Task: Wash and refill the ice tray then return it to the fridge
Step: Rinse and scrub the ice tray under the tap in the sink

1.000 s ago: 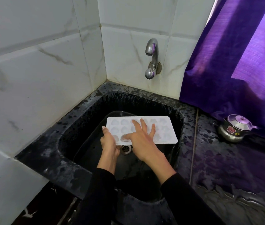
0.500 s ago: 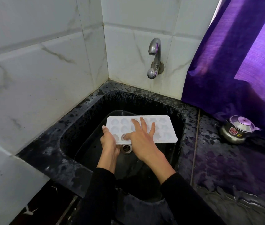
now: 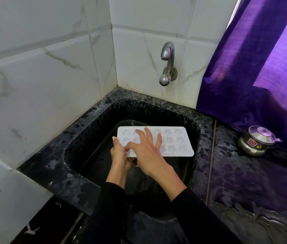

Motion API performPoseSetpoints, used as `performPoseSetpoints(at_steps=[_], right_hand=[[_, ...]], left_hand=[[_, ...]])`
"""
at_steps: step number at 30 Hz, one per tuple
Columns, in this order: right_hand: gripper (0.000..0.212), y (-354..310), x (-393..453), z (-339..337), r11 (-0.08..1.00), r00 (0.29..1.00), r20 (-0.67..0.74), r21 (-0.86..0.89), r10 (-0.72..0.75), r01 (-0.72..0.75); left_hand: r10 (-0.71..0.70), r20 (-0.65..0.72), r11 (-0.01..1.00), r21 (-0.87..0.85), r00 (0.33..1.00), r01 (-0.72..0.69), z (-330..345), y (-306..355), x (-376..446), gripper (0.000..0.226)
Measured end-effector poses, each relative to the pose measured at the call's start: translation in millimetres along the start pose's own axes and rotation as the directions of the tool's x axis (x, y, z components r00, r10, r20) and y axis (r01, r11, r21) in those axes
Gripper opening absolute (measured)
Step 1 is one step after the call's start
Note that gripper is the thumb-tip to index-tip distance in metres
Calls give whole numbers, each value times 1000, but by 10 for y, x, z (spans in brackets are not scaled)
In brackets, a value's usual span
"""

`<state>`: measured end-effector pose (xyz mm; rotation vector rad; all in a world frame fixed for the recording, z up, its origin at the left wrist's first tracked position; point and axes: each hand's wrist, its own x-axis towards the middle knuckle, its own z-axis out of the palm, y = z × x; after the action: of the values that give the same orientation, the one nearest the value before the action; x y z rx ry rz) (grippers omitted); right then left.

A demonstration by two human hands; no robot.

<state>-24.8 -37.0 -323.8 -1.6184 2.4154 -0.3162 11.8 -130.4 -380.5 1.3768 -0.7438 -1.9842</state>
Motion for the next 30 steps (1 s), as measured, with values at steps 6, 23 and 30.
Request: performPoseSetpoints(at_steps=[6,23,30], right_hand=[[47,-32,49,64,999,997,70,-41,7,-4],[56,39,53,172,1000,998,63,14,22,-23],[66,327,1,-22,907,909,-287,380,302,-182]], left_hand=[[-23,-14,999,33,1000,23,-14,-9,-8,53],[-16,-23,1000,8,1000,16,-4,-42,17,46],[-31,-1,999,-44,1000,31,14,30,70,54]])
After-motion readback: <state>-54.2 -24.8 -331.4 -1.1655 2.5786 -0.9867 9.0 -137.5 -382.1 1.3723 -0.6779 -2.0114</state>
